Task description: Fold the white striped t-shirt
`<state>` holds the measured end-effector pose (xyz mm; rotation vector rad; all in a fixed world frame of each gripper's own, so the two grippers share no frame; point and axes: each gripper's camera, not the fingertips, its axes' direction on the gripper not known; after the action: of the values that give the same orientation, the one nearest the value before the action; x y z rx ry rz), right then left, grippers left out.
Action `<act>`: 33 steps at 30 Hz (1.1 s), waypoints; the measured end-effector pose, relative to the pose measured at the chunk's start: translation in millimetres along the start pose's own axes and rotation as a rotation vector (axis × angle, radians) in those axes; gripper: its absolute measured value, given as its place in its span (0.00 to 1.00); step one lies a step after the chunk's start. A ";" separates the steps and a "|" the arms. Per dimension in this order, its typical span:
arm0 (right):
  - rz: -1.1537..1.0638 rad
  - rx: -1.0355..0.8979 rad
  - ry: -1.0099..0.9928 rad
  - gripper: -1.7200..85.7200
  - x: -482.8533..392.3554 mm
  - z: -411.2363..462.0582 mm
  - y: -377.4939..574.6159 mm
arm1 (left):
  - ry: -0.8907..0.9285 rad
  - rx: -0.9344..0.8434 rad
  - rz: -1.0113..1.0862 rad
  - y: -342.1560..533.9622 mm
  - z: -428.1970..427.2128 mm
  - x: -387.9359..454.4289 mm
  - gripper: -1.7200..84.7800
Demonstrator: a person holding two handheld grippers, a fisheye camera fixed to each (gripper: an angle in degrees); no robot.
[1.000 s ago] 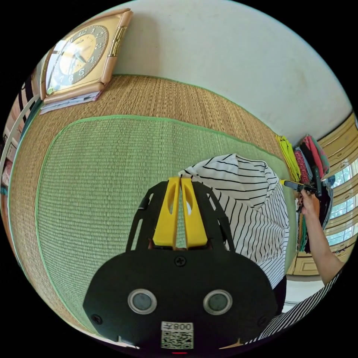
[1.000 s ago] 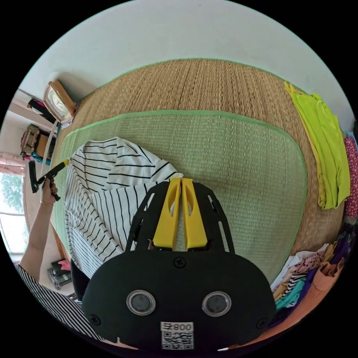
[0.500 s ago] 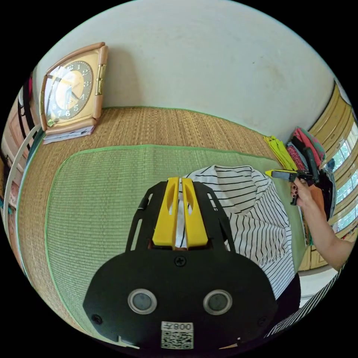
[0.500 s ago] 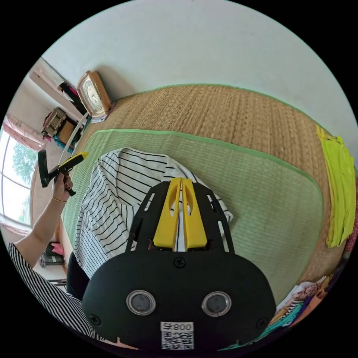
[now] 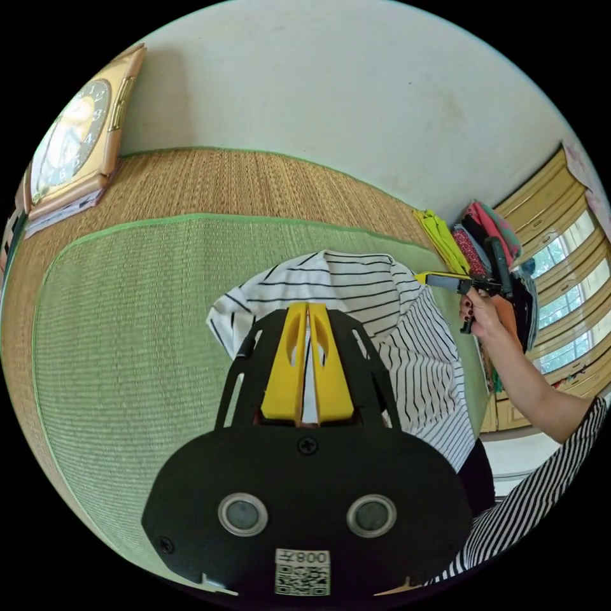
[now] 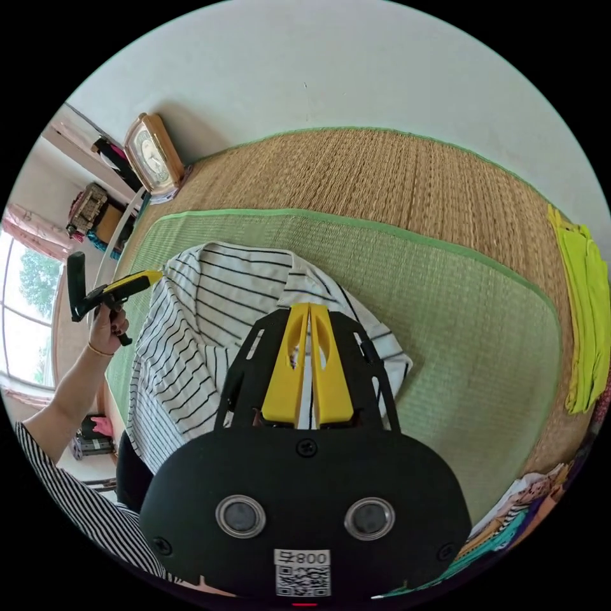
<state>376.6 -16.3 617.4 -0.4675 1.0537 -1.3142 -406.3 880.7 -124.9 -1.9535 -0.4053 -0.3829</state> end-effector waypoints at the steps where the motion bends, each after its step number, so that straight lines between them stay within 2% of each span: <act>1: 0.000 0.014 -0.014 0.02 2.1 -16.0 20.2 | 0.018 0.007 -0.011 19.2 -13.0 -5.4 0.03; 6: 0.041 -0.008 -0.095 0.02 12.0 -76.6 140.6 | 0.130 -0.078 -0.100 127.1 -53.7 -24.0 0.06; 11: 0.168 -0.091 -0.152 0.03 4.9 -119.2 308.1 | 0.215 -0.189 -0.275 252.8 -77.1 -27.1 0.10; 14: 0.275 -0.113 -0.197 0.04 -3.2 -129.3 389.1 | 0.270 -0.220 -0.365 298.6 -74.5 -25.4 0.13; 18: 0.342 -0.103 -0.239 0.05 -24.4 -136.4 459.0 | 0.262 -0.260 -0.350 322.2 -61.5 -15.1 0.15; 25: 0.378 -0.098 -0.195 0.08 -59.5 -142.7 520.4 | 0.030 -0.384 -0.248 322.0 -13.7 18.5 0.16; 33: 0.399 -0.072 -0.231 0.08 -78.0 -146.8 552.6 | -0.075 -0.428 -0.284 331.6 23.4 11.9 0.05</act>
<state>566.1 234.5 133.6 -0.4247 0.9440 -0.8507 -245.8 775.0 -396.4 -2.3360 -0.6984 -0.6201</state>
